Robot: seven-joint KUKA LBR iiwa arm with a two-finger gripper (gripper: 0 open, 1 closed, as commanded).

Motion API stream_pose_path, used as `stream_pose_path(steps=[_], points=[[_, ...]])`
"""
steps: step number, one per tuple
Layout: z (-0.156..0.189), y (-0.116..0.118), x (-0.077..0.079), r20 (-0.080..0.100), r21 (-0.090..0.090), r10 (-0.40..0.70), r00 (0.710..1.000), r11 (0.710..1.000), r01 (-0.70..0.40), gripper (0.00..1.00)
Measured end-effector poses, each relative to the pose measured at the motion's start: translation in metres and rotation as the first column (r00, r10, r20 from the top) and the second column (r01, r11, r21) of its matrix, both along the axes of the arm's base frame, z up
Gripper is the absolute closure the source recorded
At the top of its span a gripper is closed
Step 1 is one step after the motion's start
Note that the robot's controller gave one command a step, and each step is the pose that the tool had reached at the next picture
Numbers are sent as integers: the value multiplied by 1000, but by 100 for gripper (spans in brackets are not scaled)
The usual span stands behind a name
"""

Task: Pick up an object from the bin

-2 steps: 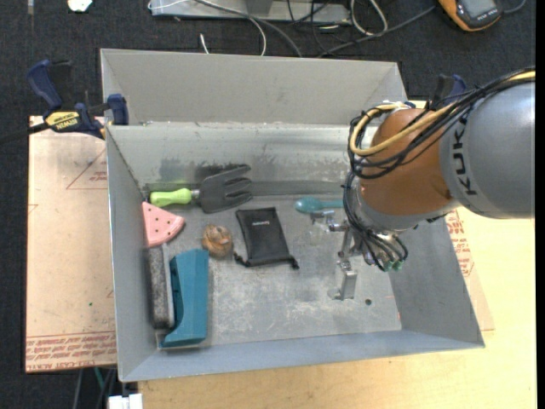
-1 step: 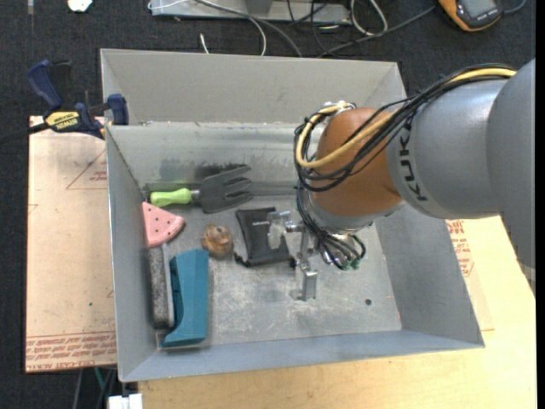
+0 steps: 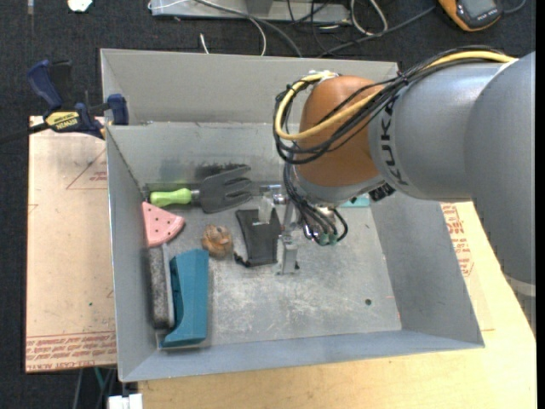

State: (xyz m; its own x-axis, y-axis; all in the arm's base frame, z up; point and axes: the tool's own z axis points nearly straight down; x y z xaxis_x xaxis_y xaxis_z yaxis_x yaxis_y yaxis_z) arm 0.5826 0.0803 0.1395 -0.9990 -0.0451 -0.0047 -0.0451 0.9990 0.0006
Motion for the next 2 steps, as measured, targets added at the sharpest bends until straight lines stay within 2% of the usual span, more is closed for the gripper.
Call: stream_pose_path(steps=[1,2], points=[[-26,-8,0,0,2,129,992,992,-129,0],[-40,7,9,5,-1,332,943,943,-332,0]])
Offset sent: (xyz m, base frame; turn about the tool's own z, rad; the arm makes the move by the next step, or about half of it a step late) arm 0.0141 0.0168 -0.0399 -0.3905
